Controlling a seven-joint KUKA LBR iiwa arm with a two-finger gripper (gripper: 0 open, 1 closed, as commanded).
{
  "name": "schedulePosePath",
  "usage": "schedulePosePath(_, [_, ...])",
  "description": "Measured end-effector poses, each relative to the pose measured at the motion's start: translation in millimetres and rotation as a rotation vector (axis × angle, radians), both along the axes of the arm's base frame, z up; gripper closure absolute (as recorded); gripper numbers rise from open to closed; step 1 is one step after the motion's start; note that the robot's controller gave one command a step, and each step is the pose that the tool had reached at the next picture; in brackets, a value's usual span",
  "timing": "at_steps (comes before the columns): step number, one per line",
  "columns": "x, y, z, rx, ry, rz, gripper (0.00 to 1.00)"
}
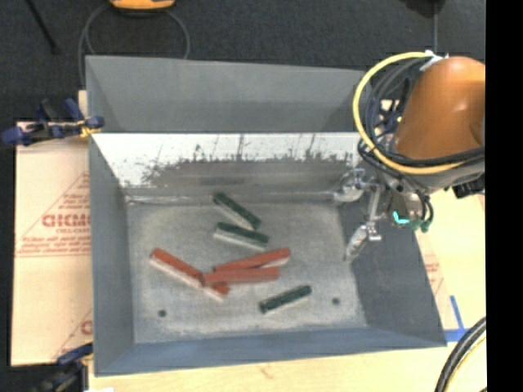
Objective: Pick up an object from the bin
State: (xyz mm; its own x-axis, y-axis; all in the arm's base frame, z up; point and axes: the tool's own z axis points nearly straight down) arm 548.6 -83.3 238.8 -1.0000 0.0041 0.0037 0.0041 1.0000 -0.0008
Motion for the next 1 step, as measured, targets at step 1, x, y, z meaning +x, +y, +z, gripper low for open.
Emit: schedulePosePath(1, [1.4,0.2,4.5,-0.001,-0.008,0.002,0.00])
